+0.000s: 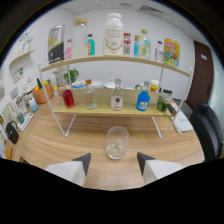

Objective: Make me a cup of Mojito.

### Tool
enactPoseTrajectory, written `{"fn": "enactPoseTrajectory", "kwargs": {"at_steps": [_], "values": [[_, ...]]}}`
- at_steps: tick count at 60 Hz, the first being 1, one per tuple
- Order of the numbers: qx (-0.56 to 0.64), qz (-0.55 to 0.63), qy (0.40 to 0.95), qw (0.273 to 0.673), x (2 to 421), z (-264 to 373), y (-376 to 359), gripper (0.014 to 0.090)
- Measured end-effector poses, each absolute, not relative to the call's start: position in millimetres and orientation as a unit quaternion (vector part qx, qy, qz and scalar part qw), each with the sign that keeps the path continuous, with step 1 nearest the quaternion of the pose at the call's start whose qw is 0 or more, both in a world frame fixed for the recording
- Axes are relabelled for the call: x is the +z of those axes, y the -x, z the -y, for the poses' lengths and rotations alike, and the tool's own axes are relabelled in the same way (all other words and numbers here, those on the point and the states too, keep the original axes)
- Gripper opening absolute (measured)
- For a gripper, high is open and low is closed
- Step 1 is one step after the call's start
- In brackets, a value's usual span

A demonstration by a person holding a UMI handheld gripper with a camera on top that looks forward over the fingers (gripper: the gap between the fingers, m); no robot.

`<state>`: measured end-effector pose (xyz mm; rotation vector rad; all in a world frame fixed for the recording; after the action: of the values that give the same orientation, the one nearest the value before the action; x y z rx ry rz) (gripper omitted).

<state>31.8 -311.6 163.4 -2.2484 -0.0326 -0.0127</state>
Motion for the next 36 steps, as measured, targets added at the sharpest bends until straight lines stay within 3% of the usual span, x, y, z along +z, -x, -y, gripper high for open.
{"fn": "enactPoseTrajectory", "kwargs": {"at_steps": [20, 36], "values": [[-0.001, 0.037, 0.902, 0.430, 163.0, 332.3, -21.9, 0.0860], [-0.009, 0.020, 0.920, 0.392, 138.7, 364.6, -63.7, 0.0859]]}}
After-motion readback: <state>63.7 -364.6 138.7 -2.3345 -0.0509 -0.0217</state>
